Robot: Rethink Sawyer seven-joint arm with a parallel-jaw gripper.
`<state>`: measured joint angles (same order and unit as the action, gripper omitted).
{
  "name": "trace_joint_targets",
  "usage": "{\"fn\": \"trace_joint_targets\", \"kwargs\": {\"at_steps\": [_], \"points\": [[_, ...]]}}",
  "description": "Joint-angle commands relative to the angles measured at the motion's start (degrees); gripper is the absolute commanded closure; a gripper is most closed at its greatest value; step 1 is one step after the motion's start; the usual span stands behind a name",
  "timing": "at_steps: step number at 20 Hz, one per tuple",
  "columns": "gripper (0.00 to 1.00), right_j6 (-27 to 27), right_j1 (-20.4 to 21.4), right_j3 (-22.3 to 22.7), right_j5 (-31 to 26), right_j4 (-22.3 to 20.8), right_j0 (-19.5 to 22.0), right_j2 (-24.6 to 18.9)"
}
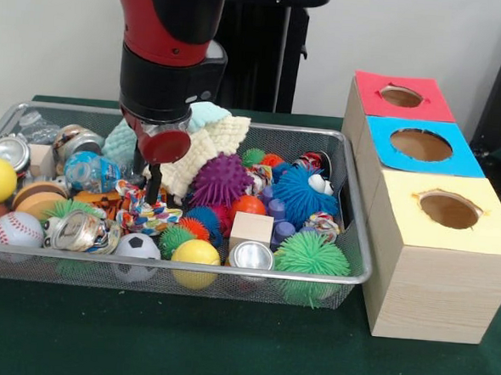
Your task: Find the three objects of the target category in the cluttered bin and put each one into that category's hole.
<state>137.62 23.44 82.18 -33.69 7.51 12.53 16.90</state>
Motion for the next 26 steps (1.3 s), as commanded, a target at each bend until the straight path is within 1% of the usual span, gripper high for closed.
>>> {"fn": "trace_joint_targets", "kwargs": {"at_steps": [1,2,4,7,9,15,24,26], "points": [[0.0,5.53,-3.53,1.23,4.8,0.25,1.6,-4.44],[0.0,5.31,-4.05,1.07,5.62,0.29,1.96,-4.95],[0.0,4.93,-3.91,1.21,5.36,0.33,2.22,-5.19],[0.0,3.73,-2.35,1.85,2.96,0.07,2.68,-4.94],[0.0,2.77,-2.31,1.76,3.12,-0.2,3.55,-5.33],[0.0,0.35,-2.65,-0.67,1.3,-1.1,5.49,-5.62],[0.0,1.37,-3.71,-1.84,1.38,-1.31,5.15,-5.47],[0.0,2.3,-4.96,-3.1,1.24,-1.55,4.0,-4.54]]}}
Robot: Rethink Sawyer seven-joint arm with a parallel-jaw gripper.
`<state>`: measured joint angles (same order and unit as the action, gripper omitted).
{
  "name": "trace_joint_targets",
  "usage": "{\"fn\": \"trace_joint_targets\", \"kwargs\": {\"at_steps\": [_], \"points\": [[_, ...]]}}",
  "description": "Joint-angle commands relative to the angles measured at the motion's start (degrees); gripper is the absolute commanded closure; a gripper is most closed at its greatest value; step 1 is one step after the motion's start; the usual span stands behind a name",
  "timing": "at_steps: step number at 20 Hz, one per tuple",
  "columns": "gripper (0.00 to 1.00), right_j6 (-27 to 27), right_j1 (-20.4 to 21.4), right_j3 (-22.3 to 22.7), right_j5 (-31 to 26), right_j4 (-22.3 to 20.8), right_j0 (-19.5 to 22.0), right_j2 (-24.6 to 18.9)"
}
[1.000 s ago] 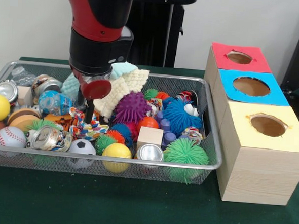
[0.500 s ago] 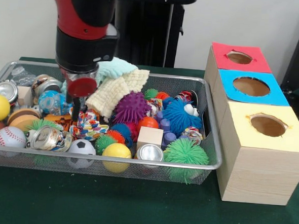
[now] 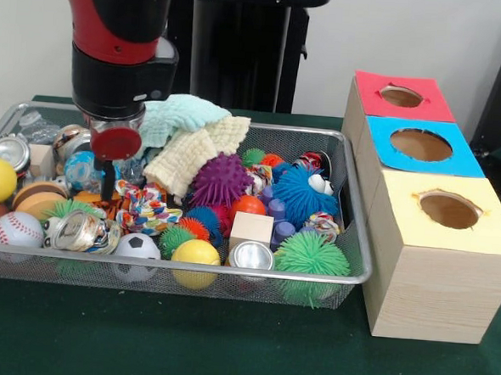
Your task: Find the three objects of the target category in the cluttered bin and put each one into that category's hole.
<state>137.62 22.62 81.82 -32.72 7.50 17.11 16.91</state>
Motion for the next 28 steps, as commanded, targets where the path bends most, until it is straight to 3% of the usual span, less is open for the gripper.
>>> {"fn": "trace_joint_targets", "kwargs": {"at_steps": [1,4,14,19,28], "points": [[0.0,3.45,-5.36,-3.27,1.5,-1.23,-1.16,-4.44],[0.0,2.96,-7.89,-4.45,6.07,-0.87,-0.33,-6.68],[0.0,1.54,-9.98,-7.86,4.67,-0.62,-0.24,-7.39],[0.0,-2.43,-10.87,-12.03,4.27,-3.06,-0.18,-7.4],[0.0,-3.17,-10.04,-9.68,7.11,-4.97,0.77,-9.45]]}}
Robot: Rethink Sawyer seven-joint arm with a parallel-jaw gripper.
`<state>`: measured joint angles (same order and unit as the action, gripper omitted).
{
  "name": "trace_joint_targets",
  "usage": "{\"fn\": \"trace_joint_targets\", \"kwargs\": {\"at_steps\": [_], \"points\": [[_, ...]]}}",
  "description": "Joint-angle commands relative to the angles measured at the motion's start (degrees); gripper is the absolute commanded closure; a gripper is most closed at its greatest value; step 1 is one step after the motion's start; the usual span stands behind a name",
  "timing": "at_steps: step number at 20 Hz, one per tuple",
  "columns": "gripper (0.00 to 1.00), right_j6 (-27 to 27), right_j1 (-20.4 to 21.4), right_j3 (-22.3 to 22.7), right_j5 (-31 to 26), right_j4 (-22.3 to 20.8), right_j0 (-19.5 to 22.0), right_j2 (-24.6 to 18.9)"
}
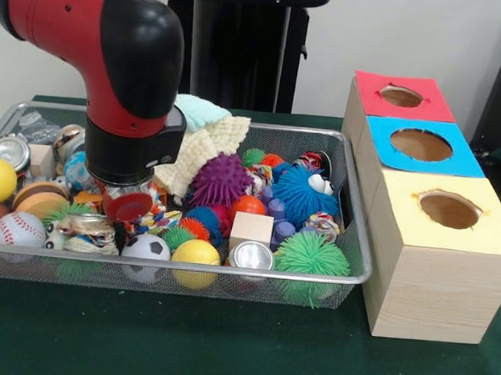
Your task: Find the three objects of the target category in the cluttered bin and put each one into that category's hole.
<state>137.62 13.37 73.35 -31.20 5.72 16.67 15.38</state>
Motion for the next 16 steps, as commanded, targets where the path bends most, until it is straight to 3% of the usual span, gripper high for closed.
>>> {"fn": "trace_joint_targets", "kwargs": {"at_steps": [1,6,9,16], "points": [[0.0,-2.83,0.29,-0.03,5.07,-3.33,0.96,-7.65],[0.0,-2.39,7.95,7.52,1.18,-3.91,0.02,-6.52],[0.0,-2.17,10.44,10.64,0.79,-4.28,0.14,-6.62],[0.0,-1.87,11.88,13.09,-0.67,-4.23,0.17,-7.04]]}}
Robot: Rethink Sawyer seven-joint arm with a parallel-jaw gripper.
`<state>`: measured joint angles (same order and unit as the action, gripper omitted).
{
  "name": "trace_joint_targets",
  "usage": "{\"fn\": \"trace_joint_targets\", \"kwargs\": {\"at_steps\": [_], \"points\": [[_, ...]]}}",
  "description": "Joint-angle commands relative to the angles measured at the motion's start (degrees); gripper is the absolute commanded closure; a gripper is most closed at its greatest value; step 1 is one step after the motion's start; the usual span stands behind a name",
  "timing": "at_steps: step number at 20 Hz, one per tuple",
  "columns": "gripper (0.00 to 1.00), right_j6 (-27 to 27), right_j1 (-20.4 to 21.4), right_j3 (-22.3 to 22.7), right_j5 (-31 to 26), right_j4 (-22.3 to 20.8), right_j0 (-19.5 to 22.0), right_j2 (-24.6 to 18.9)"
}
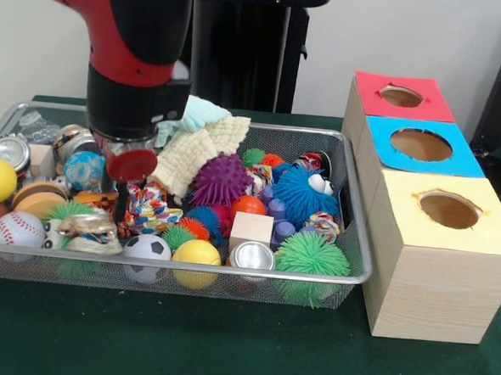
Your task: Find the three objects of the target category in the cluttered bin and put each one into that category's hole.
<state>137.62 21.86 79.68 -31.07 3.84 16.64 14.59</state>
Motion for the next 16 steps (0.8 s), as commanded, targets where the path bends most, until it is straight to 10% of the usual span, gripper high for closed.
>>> {"fn": "trace_joint_targets", "kwargs": {"at_steps": [1,16], "points": [[0.0,-1.68,2.69,6.42,-0.07,-2.38,0.27,-6.48],[0.0,-0.95,4.08,16.06,8.89,-3.92,3.37,-7.21]]}}
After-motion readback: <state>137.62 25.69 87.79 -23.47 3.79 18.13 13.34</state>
